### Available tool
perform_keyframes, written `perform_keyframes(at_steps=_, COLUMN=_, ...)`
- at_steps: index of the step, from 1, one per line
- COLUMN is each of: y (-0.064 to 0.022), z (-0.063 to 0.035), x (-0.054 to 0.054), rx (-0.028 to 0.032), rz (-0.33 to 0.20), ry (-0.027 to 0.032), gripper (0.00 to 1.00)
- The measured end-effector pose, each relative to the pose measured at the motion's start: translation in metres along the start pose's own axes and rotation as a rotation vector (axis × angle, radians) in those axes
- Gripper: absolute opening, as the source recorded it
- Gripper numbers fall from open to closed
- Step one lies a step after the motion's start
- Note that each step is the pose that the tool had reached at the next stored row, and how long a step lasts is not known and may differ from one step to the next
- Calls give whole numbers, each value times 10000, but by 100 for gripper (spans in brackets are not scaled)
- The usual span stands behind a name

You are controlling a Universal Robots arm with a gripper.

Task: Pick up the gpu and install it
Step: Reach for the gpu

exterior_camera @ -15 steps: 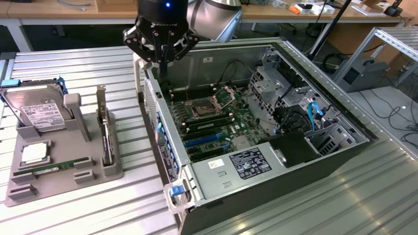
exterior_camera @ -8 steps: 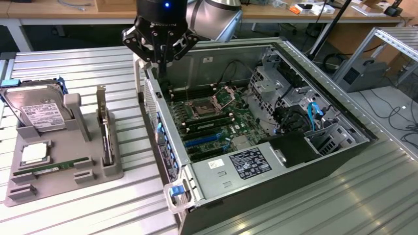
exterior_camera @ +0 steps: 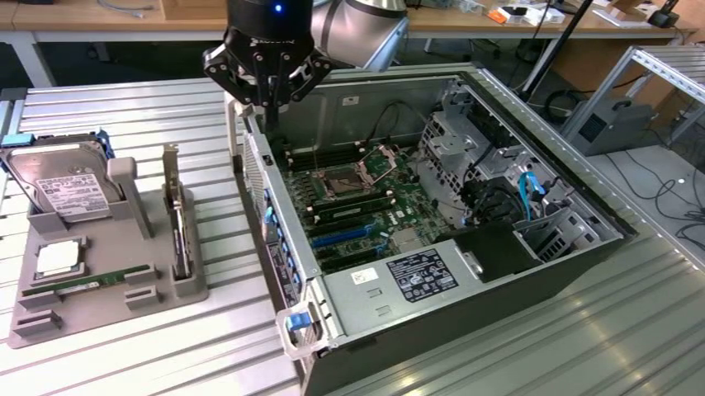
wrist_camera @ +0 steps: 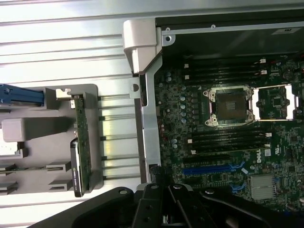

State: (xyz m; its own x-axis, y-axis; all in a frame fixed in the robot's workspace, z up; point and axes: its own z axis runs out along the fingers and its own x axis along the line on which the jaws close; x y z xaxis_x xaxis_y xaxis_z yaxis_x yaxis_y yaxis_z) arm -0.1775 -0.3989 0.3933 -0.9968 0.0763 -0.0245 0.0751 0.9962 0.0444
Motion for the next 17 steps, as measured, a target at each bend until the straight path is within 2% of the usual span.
perform_keyframes(at_steps=17, y=-7, z=-3, x=97, rx=0, rz=0, ry=0, gripper=11)
